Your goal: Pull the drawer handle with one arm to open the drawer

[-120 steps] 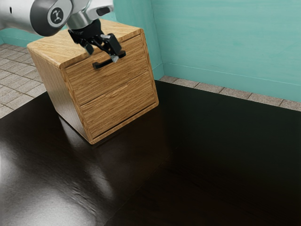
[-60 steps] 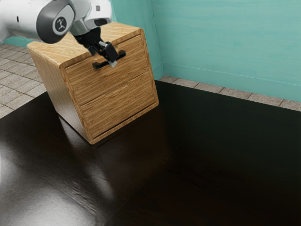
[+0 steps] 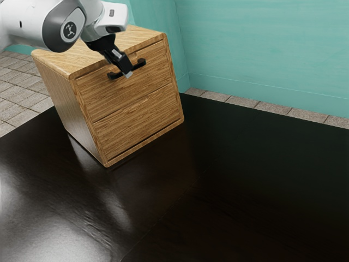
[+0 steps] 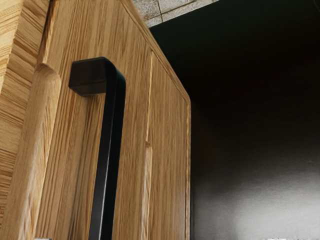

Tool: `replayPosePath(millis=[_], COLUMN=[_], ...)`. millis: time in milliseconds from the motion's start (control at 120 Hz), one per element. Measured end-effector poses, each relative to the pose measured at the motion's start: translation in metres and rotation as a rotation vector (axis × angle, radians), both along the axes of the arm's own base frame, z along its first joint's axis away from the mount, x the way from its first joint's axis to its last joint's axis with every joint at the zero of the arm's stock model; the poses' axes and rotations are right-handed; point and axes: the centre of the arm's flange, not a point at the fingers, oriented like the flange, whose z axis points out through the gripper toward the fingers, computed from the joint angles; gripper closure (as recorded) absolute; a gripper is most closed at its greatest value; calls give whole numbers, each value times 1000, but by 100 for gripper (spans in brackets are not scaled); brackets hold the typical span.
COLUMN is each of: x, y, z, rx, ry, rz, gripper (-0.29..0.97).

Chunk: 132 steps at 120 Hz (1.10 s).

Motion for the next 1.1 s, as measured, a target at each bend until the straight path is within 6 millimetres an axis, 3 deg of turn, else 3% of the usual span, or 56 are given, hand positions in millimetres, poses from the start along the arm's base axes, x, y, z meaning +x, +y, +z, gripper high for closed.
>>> replayPosePath(millis=[267, 558, 608, 667, 825, 942, 1100], x=[9, 13, 14, 15, 16, 13, 16], y=[18, 19, 20, 19, 12, 10, 0], z=[-15, -30, -33, -39, -44, -37, -44], rx=[16, 25, 25, 22, 19, 29, 16], ry=[4, 18, 20, 25, 27, 18, 26], rz=[-21, -48, -52, -57, -73, -72, -81], gripper=[25, 26, 22, 9, 20, 37, 21])
